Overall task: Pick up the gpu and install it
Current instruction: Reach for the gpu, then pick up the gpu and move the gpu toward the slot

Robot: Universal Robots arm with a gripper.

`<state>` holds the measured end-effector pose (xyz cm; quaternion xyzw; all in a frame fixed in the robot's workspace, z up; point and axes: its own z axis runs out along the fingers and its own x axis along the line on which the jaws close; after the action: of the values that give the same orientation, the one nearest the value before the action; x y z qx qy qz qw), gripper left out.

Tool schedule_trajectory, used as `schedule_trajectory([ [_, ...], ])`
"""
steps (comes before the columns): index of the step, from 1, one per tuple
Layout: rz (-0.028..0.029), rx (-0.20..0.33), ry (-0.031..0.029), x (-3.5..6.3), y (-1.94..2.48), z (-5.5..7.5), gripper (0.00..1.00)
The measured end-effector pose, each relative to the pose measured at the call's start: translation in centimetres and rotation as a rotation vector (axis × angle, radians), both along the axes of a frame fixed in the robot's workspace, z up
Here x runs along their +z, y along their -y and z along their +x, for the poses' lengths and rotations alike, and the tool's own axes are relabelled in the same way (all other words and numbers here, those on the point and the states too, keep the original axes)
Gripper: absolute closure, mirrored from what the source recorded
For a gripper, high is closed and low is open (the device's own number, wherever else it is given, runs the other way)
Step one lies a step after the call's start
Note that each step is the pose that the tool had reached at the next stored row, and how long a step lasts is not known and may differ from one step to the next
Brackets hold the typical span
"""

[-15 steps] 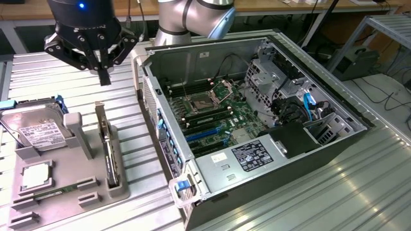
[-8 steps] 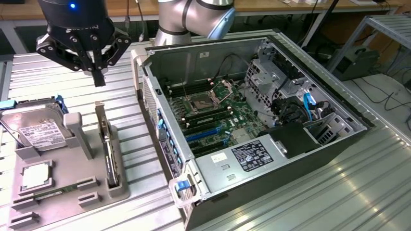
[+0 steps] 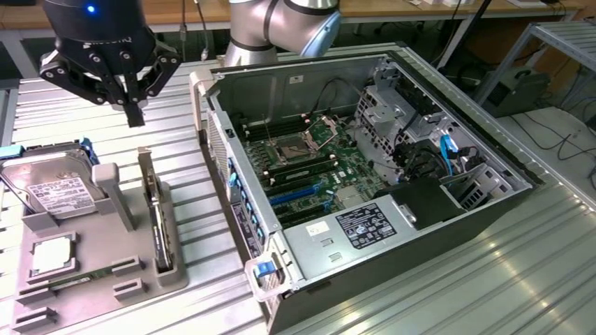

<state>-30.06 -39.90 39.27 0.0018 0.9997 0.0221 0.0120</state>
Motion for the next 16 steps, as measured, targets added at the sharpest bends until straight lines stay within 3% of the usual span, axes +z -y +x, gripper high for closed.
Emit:
schedule_trajectory([
  [7, 0.0, 0.0, -0.0003, 0.0, 0.0, -1.2, 0.89],
  [16, 0.0, 0.0, -0.0005, 0.0, 0.0, -1.2, 0.89],
])
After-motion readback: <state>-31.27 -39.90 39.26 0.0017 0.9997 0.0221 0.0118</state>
